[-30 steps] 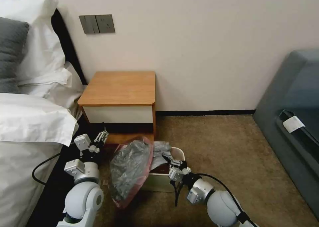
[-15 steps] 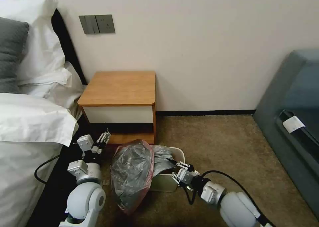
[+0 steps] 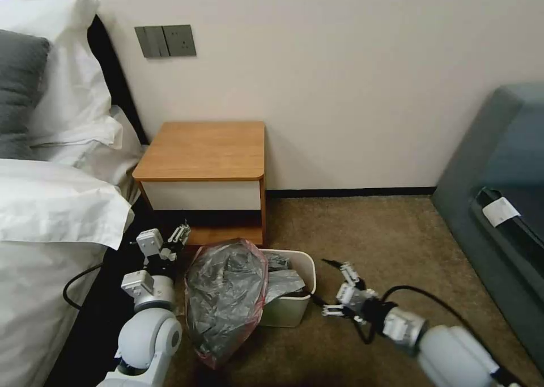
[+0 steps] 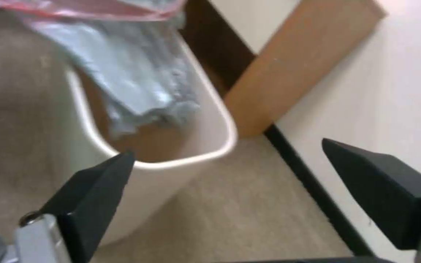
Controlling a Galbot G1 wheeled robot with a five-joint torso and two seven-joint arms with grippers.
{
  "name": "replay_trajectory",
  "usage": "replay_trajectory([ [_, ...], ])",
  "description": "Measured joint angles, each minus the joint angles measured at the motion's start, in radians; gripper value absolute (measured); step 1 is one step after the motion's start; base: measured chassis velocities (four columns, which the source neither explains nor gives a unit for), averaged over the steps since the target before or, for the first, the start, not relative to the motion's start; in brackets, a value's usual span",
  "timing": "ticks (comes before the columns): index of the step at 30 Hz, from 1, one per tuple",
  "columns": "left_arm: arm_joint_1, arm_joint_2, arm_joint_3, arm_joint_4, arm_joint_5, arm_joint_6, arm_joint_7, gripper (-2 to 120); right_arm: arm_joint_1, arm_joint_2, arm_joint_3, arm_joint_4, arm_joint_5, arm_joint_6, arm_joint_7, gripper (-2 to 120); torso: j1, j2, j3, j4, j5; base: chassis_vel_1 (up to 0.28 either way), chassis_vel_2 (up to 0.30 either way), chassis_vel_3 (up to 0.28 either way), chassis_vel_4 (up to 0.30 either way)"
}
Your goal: Pick up the garbage bag from the table and place it over the trash can.
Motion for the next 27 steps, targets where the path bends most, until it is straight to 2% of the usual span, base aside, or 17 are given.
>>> replay_trajectory([
  [4, 0.031, 0.045, 0.010, -0.035, -0.068, 0.045, 0.002, 84, 0.010, 0.033, 0.045, 0.006, 0.025, 0.006, 0.020, 100, 0.000, 0.000, 0.000, -0.0001, -0.0002, 0.000, 0.000, 0.000, 0.000],
  [7, 0.128, 0.140, 0.013, -0.141, -0.219, 0.167, -0.001, 86, 0.025, 0.106, 0.078, 0.007, 0.041, 0.019, 0.038, 100, 0.000, 0.000, 0.000, 0.0003, 0.0002, 0.000, 0.000, 0.000, 0.000],
  [8, 0.128, 0.140, 0.013, -0.141, -0.219, 0.167, -0.001, 86, 0.025, 0.106, 0.078, 0.007, 0.041, 0.019, 0.038, 100, 0.000, 0.000, 0.000, 0.0003, 0.0002, 0.000, 0.000, 0.000, 0.000],
  [11, 0.214, 0.239, -0.003, -0.237, -0.310, 0.283, 0.000, 91, 0.026, 0.164, 0.094, 0.022, 0.050, 0.032, 0.059, 100, 0.000, 0.000, 0.000, 0.0002, 0.0003, 0.000, 0.000, 0.000, 0.000],
  [12, 0.214, 0.239, -0.003, -0.237, -0.310, 0.283, 0.000, 91, 0.026, 0.164, 0.094, 0.022, 0.050, 0.032, 0.059, 100, 0.000, 0.000, 0.000, 0.0002, 0.0003, 0.000, 0.000, 0.000, 0.000],
  [15, 0.244, 0.278, -0.012, -0.299, -0.375, 0.440, 0.026, 95, 0.026, 0.224, 0.098, 0.047, 0.053, 0.048, 0.109, 100, 0.000, 0.000, 0.000, 0.0002, 0.0002, 0.000, 0.000, 0.000, 0.000],
  [16, 0.241, 0.278, -0.009, -0.298, -0.376, 0.475, 0.048, 95, 0.026, 0.238, 0.098, 0.053, 0.054, 0.053, 0.119, 100, 0.000, 0.000, 0.000, 0.0002, 0.0000, 0.000, 0.000, 0.000, 0.000],
  [17, 0.241, 0.278, -0.009, -0.298, -0.376, 0.475, 0.048, 95, 0.026, 0.238, 0.098, 0.053, 0.054, 0.053, 0.119, 100, 0.000, 0.000, 0.000, 0.0002, 0.0000, 0.000, 0.000, 0.000, 0.000],
  [19, 0.227, 0.276, 0.001, -0.277, -0.357, 0.535, 0.098, 95, 0.024, 0.259, 0.097, 0.059, 0.054, 0.062, 0.128, 100, 0.000, 0.000, 0.000, 0.0002, 0.0000, 0.000, 0.000, 0.000, 0.000],
  [21, 0.212, 0.275, 0.013, -0.245, -0.318, 0.563, 0.142, 95, 0.016, 0.272, 0.096, 0.062, 0.054, 0.074, 0.131, 100, 0.000, 0.000, 0.000, 0.0001, -0.0001, 0.000, 0.000, 0.000, 0.000],
  [27, 0.169, 0.255, 0.025, -0.188, -0.273, 0.554, 0.118, 100, -0.004, 0.279, 0.097, 0.062, 0.053, 0.095, 0.132, 100, 0.000, 0.000, 0.000, 0.0001, 0.0000, 0.000, 0.000, 0.000, 0.000],
])
